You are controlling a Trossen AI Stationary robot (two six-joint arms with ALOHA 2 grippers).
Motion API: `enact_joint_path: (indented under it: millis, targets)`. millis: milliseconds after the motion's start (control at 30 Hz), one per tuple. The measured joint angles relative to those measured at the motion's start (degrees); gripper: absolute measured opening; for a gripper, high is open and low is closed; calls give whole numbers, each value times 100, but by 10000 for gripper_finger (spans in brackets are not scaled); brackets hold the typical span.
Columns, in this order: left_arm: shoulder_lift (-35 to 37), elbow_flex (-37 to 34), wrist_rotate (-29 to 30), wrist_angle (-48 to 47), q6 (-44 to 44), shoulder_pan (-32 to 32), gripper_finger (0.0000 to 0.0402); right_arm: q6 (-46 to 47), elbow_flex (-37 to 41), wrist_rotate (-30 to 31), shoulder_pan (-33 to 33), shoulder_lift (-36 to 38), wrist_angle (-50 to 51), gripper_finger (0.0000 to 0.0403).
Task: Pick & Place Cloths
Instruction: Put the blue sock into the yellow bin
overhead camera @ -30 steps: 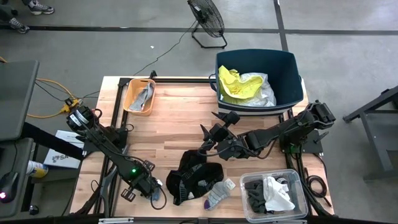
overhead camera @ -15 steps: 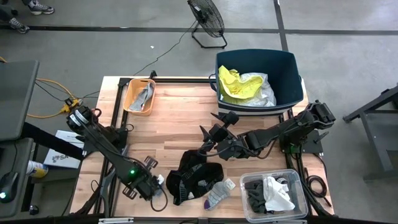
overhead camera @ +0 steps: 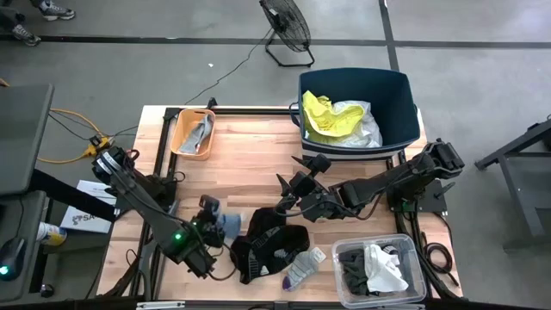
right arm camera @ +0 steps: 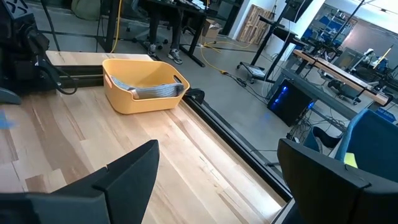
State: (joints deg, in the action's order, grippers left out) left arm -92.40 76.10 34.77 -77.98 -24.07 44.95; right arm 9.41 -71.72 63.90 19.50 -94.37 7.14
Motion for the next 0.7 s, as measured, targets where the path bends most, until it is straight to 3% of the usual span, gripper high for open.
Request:
enact_joint_path:
  millis: [267,400,700]
  targets:
    - [14,247,1370,-1237,-1172,-320,0,0,0,0,-1,0,2,320]
    - [49,221,1808,-1206,-1224,-831,0,2,0,0,-1,0,4,320]
    - [55,216,2012,-1205,-1214,-2251,0,2,0,0,0,0,115,320]
